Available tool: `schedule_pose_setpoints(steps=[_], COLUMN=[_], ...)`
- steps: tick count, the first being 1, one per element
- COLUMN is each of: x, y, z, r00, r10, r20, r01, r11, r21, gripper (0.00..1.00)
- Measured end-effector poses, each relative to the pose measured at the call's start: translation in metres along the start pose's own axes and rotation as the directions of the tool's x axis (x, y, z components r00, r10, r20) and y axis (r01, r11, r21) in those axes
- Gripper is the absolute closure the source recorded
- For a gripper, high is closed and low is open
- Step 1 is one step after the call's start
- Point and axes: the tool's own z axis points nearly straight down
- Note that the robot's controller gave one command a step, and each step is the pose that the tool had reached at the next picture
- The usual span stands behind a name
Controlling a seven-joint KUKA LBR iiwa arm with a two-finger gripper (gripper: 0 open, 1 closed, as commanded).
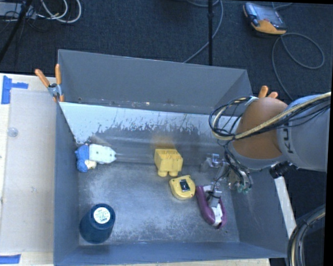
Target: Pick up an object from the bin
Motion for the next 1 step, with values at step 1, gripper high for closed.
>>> schedule_pose_setpoints(steps=[1], x=[-0.0008], y=[0.0003], z=[-0.0009], r00=[1.000], r10=[-0.002], r20=[0.002], r01=[0.002], r11=[1.000], r21=[0.000], gripper=[1.00])
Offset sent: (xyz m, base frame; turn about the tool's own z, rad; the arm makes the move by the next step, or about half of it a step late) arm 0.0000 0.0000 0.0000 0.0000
